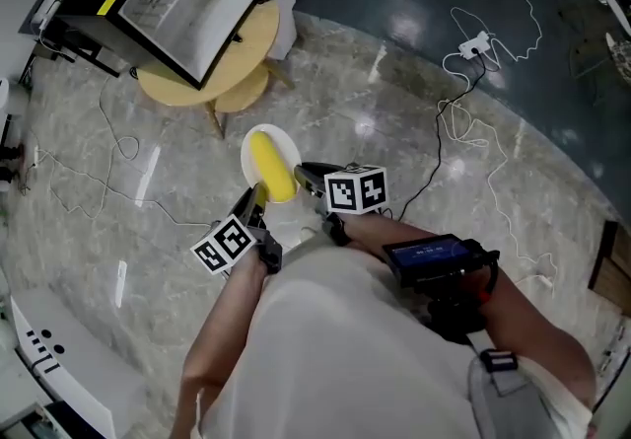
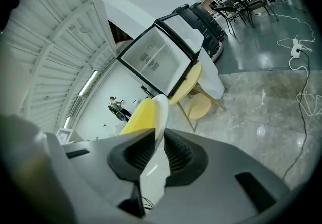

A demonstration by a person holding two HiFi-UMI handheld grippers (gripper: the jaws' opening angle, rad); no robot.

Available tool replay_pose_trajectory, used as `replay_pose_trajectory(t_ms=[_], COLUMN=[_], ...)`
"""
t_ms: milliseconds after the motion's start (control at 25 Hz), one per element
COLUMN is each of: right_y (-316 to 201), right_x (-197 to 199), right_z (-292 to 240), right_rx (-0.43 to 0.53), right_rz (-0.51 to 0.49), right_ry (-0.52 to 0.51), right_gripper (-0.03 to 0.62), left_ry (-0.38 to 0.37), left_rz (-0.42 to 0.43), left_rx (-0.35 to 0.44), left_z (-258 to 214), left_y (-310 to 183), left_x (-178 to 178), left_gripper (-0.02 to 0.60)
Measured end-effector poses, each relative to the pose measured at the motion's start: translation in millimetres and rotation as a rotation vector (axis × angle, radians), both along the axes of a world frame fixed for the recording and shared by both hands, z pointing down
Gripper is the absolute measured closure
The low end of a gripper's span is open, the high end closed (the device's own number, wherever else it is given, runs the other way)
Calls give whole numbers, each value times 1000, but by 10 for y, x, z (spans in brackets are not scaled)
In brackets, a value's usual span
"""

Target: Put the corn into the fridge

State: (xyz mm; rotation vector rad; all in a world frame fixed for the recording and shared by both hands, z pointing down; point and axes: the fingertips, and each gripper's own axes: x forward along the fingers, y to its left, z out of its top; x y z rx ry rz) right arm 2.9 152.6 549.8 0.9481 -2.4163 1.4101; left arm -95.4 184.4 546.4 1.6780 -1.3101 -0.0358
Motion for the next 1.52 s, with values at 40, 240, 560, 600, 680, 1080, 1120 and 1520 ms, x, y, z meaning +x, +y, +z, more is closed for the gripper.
replay_pose_trajectory(t_ms=[40, 240, 560, 600, 680, 1080, 1120, 1520], right_y=[47, 231, 446, 474, 524, 697, 704, 745], right_x=[-18, -110, -232, -252, -300, -469, -482, -563], right_z=[-1, -7, -4, -2, -3, 46, 46, 24], right_rx=[1, 2, 0, -2, -8, -23, -22, -22], right_rz=[1, 5, 10, 11, 14, 19, 18, 9], right_ry=[0, -5, 8, 7, 0, 10, 12, 13], right_gripper=[545, 545, 545, 545, 545, 545, 545, 545], left_ry=[0, 0, 5, 7, 9, 17, 18, 16], left_rz=[1, 9, 11, 11, 11, 15, 15, 5], left_rx=[-1, 3, 6, 4, 2, -2, -3, 3], left_z=[2, 3, 4, 6, 7, 49, 49, 19], left_y=[45, 213, 420, 450, 499, 651, 659, 698], left_x=[-18, -100, -231, -251, -295, -479, -491, -571], left_gripper=[520, 520, 520, 520, 520, 520, 520, 520])
